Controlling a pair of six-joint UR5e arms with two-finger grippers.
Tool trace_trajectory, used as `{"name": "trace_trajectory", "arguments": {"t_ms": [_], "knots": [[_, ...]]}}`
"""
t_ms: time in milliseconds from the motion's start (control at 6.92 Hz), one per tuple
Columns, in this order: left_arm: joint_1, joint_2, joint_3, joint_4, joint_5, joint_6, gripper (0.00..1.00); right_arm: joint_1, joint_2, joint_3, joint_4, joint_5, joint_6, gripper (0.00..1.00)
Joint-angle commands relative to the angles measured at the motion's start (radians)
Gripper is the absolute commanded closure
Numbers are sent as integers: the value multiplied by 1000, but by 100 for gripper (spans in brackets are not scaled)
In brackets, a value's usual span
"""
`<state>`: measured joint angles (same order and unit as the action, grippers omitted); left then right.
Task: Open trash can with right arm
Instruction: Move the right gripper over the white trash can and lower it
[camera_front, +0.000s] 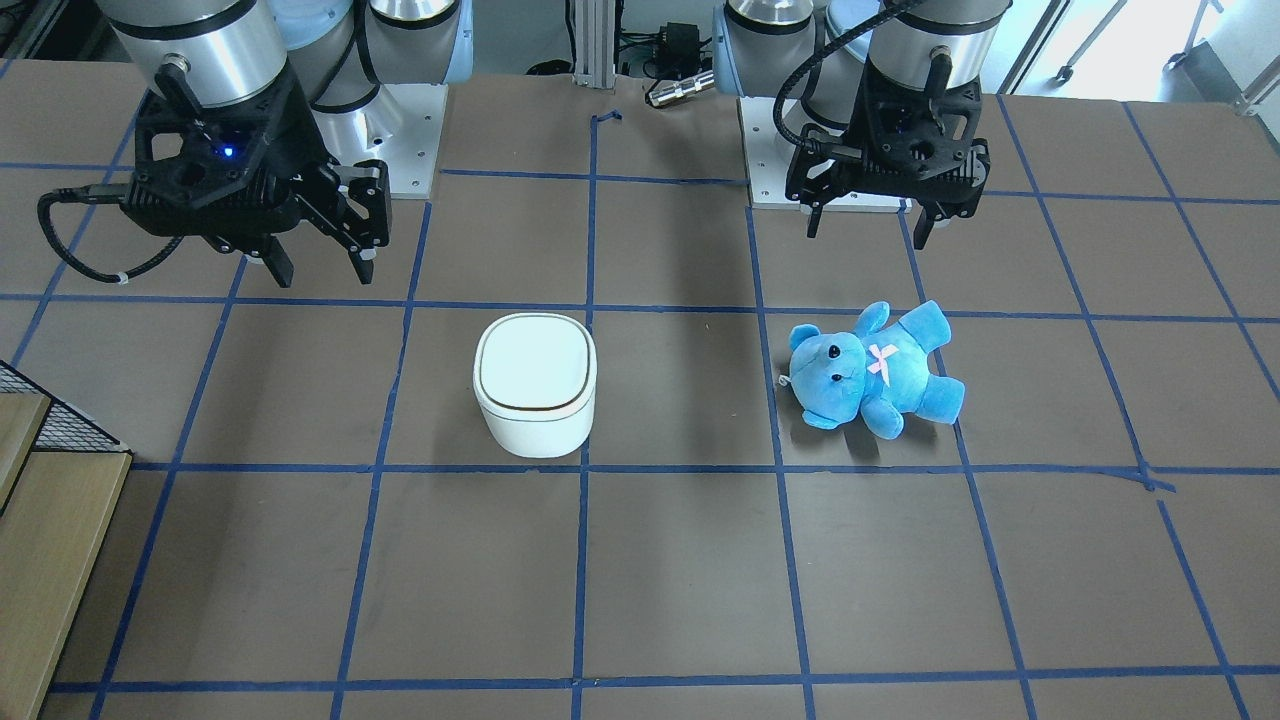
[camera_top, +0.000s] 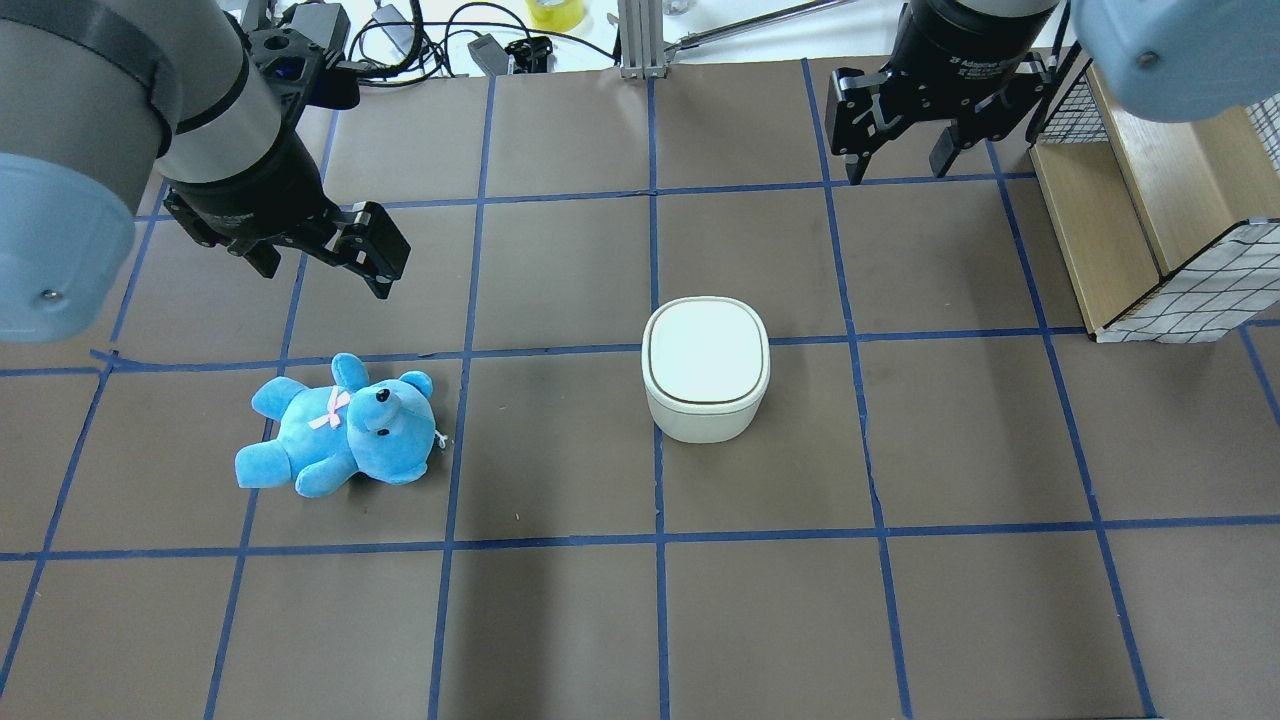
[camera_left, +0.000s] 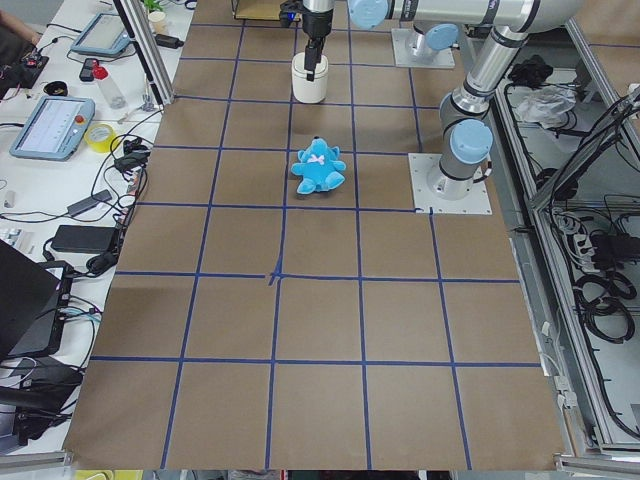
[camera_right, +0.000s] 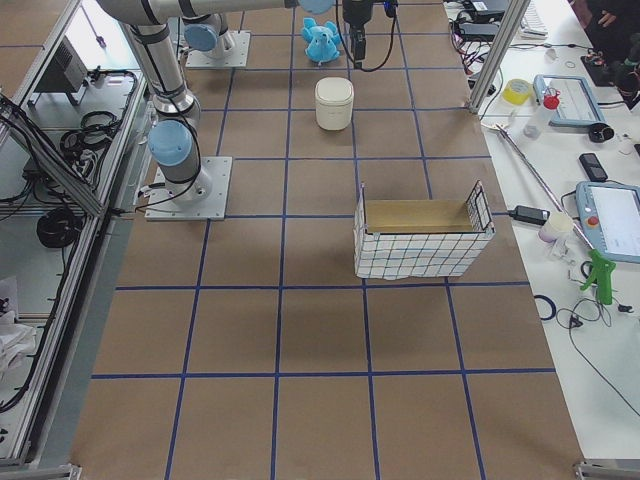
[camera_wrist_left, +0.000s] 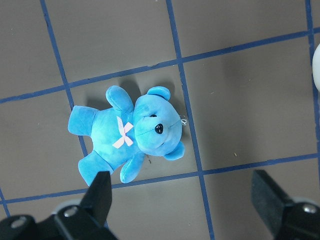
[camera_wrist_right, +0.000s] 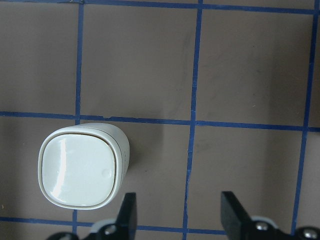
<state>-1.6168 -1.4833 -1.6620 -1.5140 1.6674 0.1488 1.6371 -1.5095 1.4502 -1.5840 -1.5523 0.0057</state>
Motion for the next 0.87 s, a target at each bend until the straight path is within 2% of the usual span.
{"name": "trace_trajectory", "arguments": {"t_ms": [0, 144, 289, 433, 722], "knots": [[0, 0, 1, 0, 0, 0, 0, 1, 0, -1, 24, 1, 7, 100], [0, 0, 1, 0, 0, 0, 0, 3, 0, 1, 30, 11, 13, 100], [0, 0, 1, 0, 0, 0, 0, 24, 0, 2, 89, 17, 60, 100], [0, 0, -1, 0, 0, 0, 0, 82, 0, 16, 105, 15, 126, 100], [0, 0, 1, 0, 0, 0, 0, 160, 15, 80, 52, 15, 227, 100]]}}
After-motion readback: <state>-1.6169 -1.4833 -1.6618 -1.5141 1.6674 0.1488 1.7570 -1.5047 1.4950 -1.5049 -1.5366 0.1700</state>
